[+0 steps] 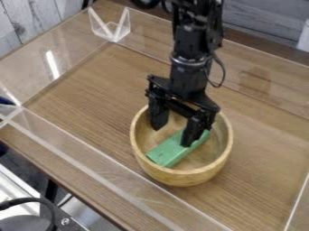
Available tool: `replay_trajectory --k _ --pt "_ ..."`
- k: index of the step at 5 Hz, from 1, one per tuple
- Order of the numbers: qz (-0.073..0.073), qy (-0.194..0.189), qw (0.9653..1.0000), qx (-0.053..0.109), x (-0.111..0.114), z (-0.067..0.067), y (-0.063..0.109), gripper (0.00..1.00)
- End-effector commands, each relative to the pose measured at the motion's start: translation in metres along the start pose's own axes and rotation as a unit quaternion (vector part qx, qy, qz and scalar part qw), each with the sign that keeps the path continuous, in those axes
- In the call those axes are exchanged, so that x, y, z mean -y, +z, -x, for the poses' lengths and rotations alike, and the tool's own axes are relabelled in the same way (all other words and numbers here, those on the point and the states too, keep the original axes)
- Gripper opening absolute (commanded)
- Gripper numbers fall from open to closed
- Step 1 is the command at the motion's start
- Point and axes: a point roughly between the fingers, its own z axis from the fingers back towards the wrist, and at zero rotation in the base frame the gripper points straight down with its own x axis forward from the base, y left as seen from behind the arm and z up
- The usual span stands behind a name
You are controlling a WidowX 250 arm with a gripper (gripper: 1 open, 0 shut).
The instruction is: Remove the green block from inside the brown bowl and put it on the table
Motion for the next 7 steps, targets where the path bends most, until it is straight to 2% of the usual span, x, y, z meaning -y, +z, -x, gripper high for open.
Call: replay_trajectory --k 1,3,7 --pt "-0.002 -0.007 0.9999 0.015 0.0029 -0.0067 0.0048 1.0" --pt "0.001 -0.012 0.9999 0.012 0.006 -0.0081 0.0017 1.0" --pt "0.004 -0.022 0.9997 0.014 0.0121 -0.0065 0.0072 1.0"
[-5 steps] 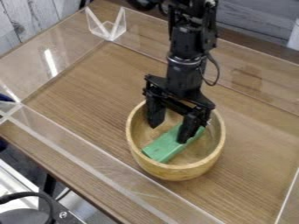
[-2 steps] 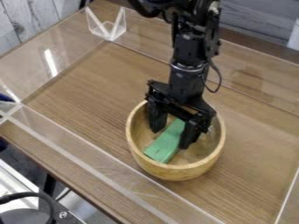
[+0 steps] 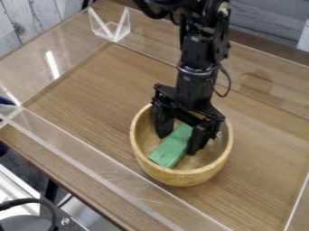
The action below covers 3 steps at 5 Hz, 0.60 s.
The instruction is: Remove the green block from inside the brown bowl and put it on the table
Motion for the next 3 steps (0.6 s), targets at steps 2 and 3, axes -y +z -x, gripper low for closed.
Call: replay_trajectory --k 2,3 --pt "-0.004 -0.008 0.9995 0.03 0.0042 -0.0043 0.0174 1.0" --pt "-0.004 -0.008 0.9995 0.03 0.0049 -0.0036 0.0183 1.0"
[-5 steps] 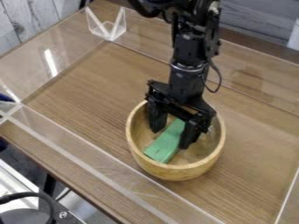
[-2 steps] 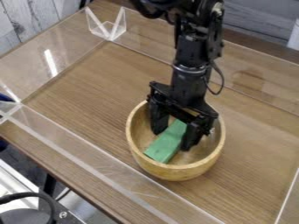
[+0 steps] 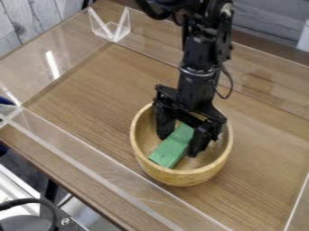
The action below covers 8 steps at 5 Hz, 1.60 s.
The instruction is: Remove the green block from inside the brown bowl and put it on the table
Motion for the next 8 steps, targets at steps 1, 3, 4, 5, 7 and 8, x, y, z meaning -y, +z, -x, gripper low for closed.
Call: replay_trajectory --k 1,3,4,5,7,8 --pt "-0.003 -0.004 0.9993 0.036 0.002 -0.005 0.019 1.0" --pt "-0.005 -0.004 0.9994 0.035 0.003 -0.003 0.021 1.0" --pt "-0.005 -0.004 0.9994 0.035 0.003 -0.002 0.021 1.0" --pt "-0.004 -0.003 0.9994 0.033 0.002 -0.002 0.019 0.0" --pt "0.001 -0.002 0.9993 0.038 0.0 0.0 0.032 0.0" --pt "0.003 -0.001 0.9991 0.043 -0.001 0.001 0.04 0.0"
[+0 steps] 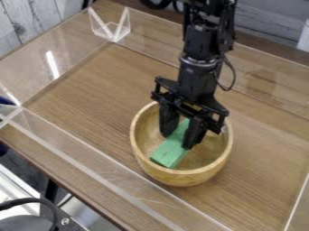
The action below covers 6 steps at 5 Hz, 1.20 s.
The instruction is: Remove the green block from inside the brown bowl and put it on the table
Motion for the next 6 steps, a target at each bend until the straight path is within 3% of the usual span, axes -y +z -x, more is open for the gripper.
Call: replay_trajectory --k 1,3,6 --pt "0.001 0.002 0.9988 0.049 -0.002 -0.006 0.029 0.0" --pt "0.003 0.006 0.998 0.063 -0.005 -0.006 0.046 0.0" --pt "0.005 0.007 0.9978 0.065 -0.008 -0.009 0.043 0.0"
